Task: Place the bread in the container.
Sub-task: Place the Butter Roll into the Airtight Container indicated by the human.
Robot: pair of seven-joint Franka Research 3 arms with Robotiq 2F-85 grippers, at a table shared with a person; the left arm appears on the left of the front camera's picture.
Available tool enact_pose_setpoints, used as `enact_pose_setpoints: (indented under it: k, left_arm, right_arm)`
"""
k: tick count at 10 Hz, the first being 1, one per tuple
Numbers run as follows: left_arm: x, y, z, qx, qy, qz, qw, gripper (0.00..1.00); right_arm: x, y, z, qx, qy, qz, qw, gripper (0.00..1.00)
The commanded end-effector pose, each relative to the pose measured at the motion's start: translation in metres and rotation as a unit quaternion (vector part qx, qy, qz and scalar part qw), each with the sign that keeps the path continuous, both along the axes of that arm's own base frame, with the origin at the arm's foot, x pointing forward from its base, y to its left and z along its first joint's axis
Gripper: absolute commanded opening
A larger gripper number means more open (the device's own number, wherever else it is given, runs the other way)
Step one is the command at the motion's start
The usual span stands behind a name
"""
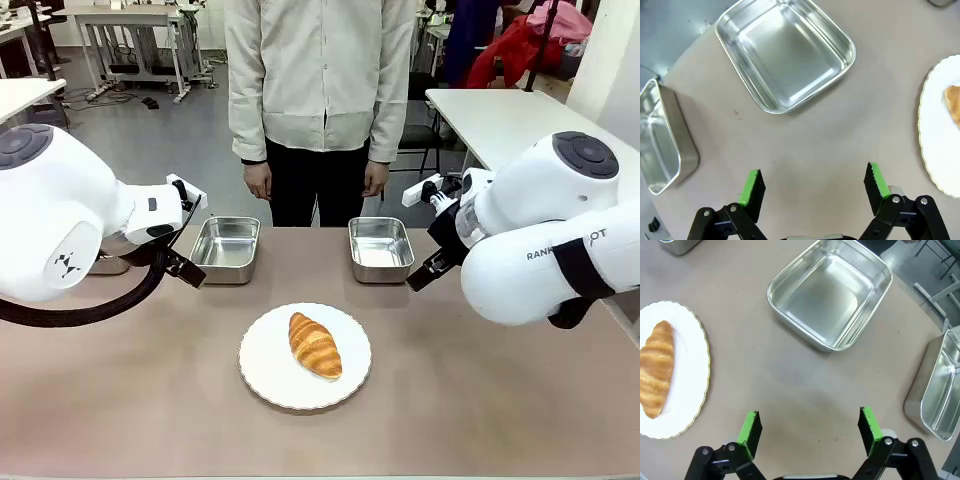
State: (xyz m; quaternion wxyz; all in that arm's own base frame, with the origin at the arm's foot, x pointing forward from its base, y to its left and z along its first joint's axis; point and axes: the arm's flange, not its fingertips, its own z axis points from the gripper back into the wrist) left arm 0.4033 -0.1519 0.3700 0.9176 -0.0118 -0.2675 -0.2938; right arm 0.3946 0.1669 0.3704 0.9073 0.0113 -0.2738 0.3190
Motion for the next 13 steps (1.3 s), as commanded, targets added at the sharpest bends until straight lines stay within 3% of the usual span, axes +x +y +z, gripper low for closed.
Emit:
enact_pose_setpoints:
  k: [1, 9, 10, 13]
  left_arm:
    - [0.000, 0.000, 0.000, 0.000, 0.000, 0.000, 1.000, 1.00]
    - [0.000, 0.000, 0.000, 0.000, 0.000, 0.000, 1.000, 1.00]
    - [-0.001, 0.004, 0.023, -0.010, -0.006, -0.032, 0.999, 1.00]
    - [0.013, 0.042, 0.101, -0.050, 0.021, -0.071, 0.996, 1.00]
  right_arm:
    - [0.000, 0.000, 0.000, 0.000, 0.000, 0.000, 1.000, 1.00]
    - [0.000, 0.000, 0.000, 0.000, 0.000, 0.000, 1.000, 1.00]
    - [0.000, 0.000, 0.000, 0.000, 0.000, 0.000, 1.000, 1.00]
    - [0.028, -0.069, 0.068, 0.067, -0.007, -0.012, 0.998, 1.00]
